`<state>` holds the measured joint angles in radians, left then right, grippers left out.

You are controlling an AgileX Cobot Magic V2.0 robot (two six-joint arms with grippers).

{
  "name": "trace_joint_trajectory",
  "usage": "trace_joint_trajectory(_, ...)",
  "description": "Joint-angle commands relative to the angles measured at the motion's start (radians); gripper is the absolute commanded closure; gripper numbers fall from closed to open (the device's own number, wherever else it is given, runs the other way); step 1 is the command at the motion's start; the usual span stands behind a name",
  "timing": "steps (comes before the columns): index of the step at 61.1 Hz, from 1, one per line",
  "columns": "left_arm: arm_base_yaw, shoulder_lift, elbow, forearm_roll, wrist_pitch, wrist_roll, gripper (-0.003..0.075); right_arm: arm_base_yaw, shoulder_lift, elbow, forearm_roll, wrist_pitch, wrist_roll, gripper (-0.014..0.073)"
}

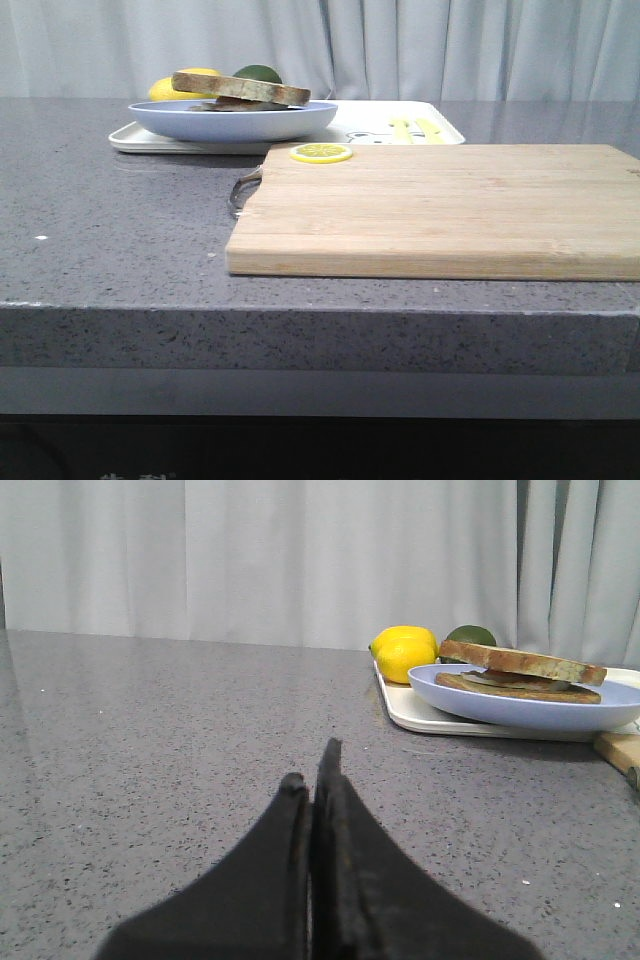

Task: Place bread and move sandwich to tray

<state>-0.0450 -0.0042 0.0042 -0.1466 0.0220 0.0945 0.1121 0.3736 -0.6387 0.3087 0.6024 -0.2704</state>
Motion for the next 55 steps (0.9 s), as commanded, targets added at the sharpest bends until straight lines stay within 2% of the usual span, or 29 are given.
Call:
trace_joint_trajectory(1, -0.008, -0.022, 0.002, -0.008, -0.072, -0.011, 0.0741, -0.066, -0.067, 0.082, 0.005, -0.223, -0.005, 0.0662)
trace_joint_trajectory(10, -0.008, -0.022, 0.002, -0.008, -0.072, -0.011, 0.0741, -0.128, -0.198, 0.286, 0.018, -0.403, -0.005, 0.0662)
trace_joint_trajectory(28, -0.008, -0.022, 0.002, -0.008, -0.072, -0.011, 0.0741, -0.146, -0.383, 0.570, 0.028, -0.535, -0.005, 0.0662)
trace_joint_trajectory(42, -0.008, -0.020, 0.002, -0.008, -0.072, -0.011, 0.0741, -0.083, -0.402, 0.664, 0.043, -0.629, -0.005, 0.0662)
trace_joint_trajectory(55, -0.008, -0.020, 0.002, -0.008, -0.072, -0.011, 0.0741, -0.081, -0.402, 0.664, 0.042, -0.625, -0.005, 0.0662)
